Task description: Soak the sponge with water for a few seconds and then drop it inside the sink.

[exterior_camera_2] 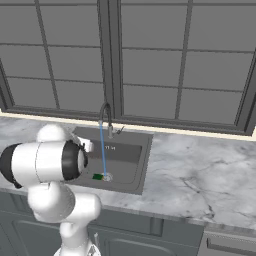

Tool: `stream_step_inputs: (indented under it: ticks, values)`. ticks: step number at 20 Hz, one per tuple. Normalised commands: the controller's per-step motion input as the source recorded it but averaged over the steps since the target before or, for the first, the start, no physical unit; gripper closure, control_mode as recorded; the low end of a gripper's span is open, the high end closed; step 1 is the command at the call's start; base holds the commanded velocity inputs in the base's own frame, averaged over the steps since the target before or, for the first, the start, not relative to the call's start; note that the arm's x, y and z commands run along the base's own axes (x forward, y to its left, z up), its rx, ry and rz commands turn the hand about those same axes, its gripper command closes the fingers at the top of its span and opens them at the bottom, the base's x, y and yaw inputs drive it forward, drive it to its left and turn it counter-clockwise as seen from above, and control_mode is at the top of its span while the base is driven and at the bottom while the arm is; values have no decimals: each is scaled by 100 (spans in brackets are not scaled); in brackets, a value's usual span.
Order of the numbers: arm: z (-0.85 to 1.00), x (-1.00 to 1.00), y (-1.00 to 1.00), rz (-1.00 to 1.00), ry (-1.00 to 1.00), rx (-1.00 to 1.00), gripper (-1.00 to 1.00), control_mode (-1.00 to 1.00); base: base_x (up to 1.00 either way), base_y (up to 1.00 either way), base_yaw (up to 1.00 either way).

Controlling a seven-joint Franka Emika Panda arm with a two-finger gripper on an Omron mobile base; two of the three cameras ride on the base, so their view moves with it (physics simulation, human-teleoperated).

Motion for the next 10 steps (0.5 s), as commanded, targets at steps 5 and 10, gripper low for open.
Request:
stream_step_inputs:
  ticks: [5, 10]
  values:
    - [76, 0, 8, 15, 5, 0, -100, -100, 0, 0, 0]
    - [76, 0, 11, 13, 2, 0, -100, -100, 0, 0, 0]
